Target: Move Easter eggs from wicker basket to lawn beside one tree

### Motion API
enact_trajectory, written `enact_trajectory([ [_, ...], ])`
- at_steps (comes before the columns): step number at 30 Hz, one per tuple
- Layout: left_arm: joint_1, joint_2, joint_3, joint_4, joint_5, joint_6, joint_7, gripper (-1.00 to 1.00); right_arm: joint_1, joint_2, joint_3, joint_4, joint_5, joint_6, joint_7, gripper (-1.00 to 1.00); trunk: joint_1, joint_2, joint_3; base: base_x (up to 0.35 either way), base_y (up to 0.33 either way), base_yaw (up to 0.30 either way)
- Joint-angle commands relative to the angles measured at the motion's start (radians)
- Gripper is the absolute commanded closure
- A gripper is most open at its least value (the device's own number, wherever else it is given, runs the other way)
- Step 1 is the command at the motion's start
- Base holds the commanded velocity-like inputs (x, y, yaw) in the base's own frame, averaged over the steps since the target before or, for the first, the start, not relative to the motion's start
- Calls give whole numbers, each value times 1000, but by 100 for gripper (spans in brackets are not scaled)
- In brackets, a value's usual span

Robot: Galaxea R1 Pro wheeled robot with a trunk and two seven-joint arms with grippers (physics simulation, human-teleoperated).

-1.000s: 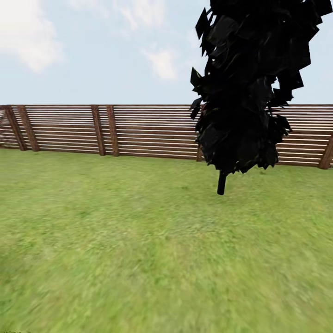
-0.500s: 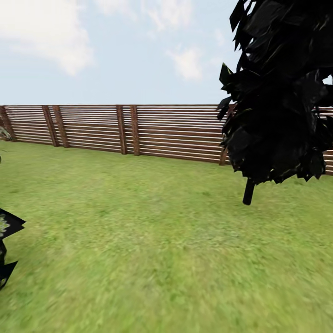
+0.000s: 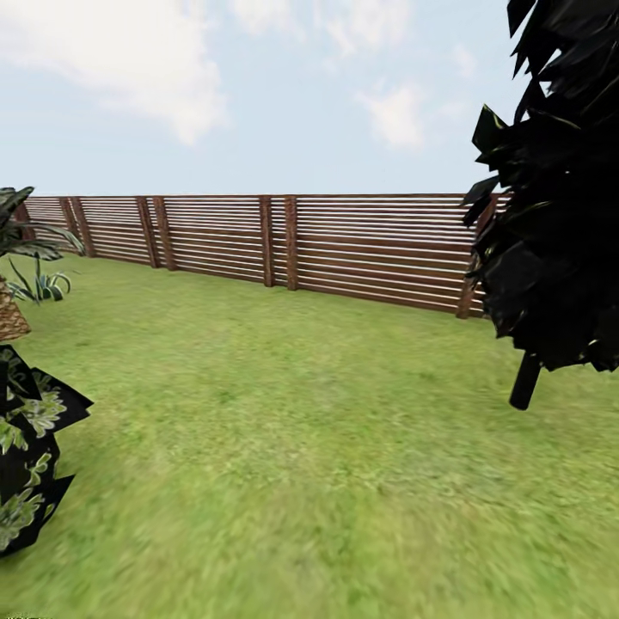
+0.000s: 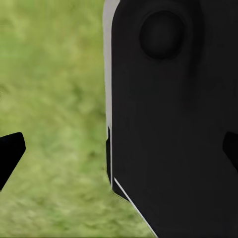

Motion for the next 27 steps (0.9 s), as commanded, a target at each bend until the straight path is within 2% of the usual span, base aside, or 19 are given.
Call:
enact_trajectory([
  [1, 0, 0, 0, -1, 0, 1, -1, -100, 0, 0, 0, 0, 1, 0, 2, -100, 1, 0, -1, 334, 0, 291],
  [10, 0, 1, 0, -2, 1, 1, -1, -100, 0, -1, 0, 0, 1, 1, 2, -100, 1, 0, -1, 334, 0, 230],
  [27, 0, 2, 0, -3, 3, 1, -1, -100, -1, -2, 0, 0, 0, 0, 7, -100, 1, 0, -1, 334, 0, 13],
])
